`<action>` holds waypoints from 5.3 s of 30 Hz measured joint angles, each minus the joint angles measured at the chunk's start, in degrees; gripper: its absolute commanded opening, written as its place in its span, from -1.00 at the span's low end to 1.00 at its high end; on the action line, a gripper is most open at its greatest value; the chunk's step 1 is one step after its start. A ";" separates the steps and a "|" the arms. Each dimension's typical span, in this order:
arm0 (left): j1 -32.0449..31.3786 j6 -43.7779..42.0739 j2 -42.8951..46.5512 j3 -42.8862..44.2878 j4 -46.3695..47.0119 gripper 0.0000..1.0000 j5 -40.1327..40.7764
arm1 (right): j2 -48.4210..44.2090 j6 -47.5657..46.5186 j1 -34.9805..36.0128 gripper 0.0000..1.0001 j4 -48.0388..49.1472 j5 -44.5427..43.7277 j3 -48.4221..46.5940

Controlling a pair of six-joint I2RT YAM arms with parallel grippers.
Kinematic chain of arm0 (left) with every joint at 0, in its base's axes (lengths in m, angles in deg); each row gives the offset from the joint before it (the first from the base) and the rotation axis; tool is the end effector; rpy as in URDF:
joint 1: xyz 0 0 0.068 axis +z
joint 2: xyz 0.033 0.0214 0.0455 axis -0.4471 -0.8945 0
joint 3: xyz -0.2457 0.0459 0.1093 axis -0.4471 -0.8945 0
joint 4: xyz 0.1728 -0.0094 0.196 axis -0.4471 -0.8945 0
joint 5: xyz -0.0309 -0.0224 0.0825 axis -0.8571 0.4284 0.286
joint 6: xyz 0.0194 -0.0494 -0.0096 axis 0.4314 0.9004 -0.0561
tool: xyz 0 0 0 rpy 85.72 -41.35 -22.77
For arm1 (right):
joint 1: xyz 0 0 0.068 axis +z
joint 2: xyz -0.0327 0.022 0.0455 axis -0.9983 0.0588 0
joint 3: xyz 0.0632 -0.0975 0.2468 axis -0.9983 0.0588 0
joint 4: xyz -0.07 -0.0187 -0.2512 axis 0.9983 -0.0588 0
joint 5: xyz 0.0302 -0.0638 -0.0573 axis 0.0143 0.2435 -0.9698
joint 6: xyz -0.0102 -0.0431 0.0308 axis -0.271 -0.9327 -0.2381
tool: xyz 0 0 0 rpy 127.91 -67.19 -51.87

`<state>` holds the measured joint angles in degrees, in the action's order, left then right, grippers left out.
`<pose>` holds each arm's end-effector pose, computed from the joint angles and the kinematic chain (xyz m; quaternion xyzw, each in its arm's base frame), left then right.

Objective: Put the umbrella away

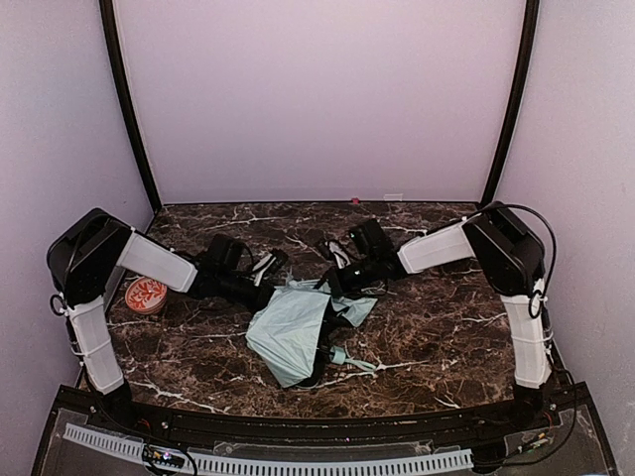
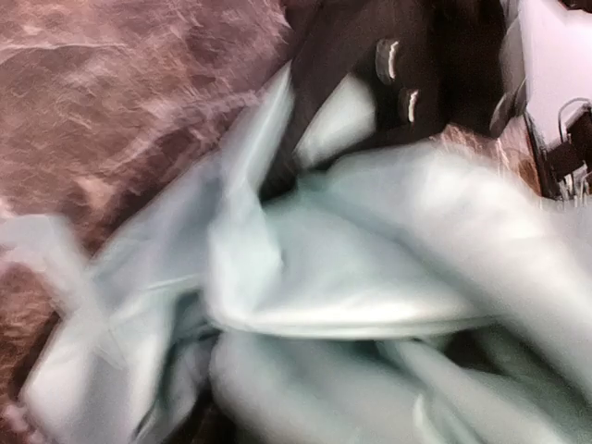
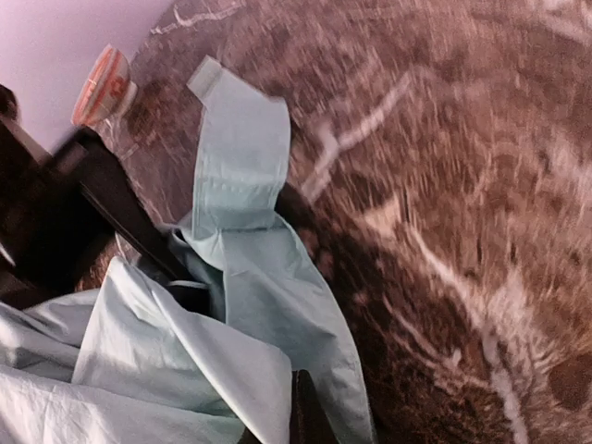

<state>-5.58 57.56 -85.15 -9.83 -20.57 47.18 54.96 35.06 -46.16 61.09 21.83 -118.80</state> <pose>0.2973 -0.2133 0.1188 0.3732 0.7873 -0.4010 0.2831 0.3384 0.3150 0.1328 -0.2763 0.8334 0.4310 0.2084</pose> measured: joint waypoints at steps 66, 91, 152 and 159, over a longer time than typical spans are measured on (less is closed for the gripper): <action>-12.26 -31.85 15.21 1.27 -10.64 -1.00 23.23 | 10.47 -0.09 2.56 -0.55 -11.58 18.75 -10.54; -9.79 -32.24 15.02 3.52 -20.96 -1.00 13.07 | -13.33 -2.36 -5.77 -0.15 -27.52 3.52 -2.69; -15.76 -39.45 23.06 -5.27 -16.92 0.49 17.35 | -19.19 18.21 1.84 -0.98 2.91 8.00 16.06; -17.29 -42.58 16.87 -5.16 -11.37 -0.84 20.52 | -18.18 17.92 1.68 -0.26 1.95 8.66 15.28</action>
<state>-22.87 14.98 -68.28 -14.99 -31.94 67.71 36.77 52.99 -44.48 63.04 30.48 -103.52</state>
